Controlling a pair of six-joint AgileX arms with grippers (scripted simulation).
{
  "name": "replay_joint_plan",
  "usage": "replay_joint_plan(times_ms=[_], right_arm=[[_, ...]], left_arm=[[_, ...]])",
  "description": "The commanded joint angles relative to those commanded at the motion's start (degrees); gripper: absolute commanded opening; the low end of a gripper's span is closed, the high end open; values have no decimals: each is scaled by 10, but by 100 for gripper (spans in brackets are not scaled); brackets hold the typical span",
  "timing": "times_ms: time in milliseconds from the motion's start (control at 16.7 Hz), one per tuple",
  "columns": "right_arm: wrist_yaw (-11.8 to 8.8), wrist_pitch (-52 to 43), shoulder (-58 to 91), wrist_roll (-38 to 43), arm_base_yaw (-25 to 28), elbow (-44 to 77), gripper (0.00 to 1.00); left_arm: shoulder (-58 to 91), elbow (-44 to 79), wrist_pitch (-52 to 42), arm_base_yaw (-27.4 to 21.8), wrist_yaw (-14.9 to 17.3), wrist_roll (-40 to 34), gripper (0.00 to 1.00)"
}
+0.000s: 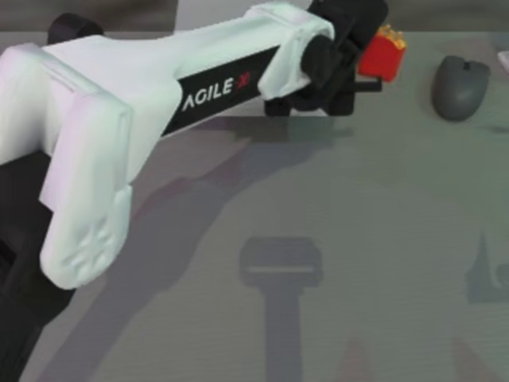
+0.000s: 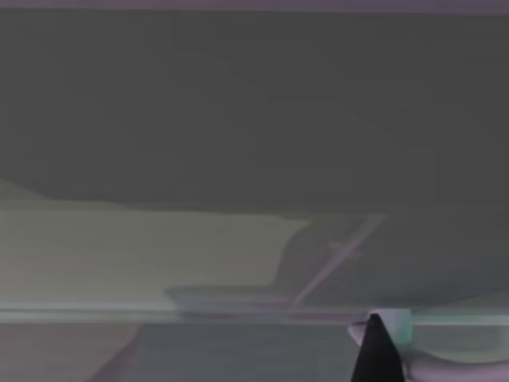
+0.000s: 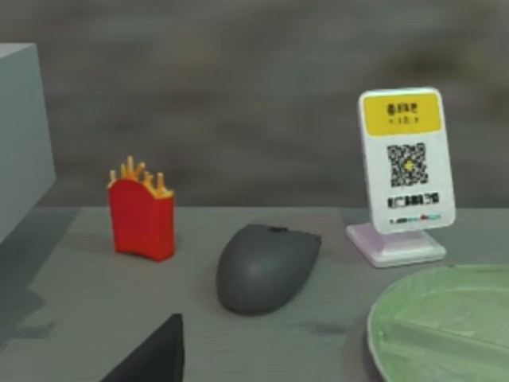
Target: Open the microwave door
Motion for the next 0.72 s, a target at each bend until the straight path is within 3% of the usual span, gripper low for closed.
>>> replay_joint_plan(times_ms=[360, 420, 720], right_arm=[[0, 0, 0, 0, 0, 0, 100], [0, 0, 0, 0, 0, 0, 100], [0, 0, 0, 0, 0, 0, 100]], left_arm=[[0, 0, 0, 0, 0, 0, 0], [-16, -33, -4, -22, 6, -1, 0], [-50, -90, 28, -21, -10, -14, 0]])
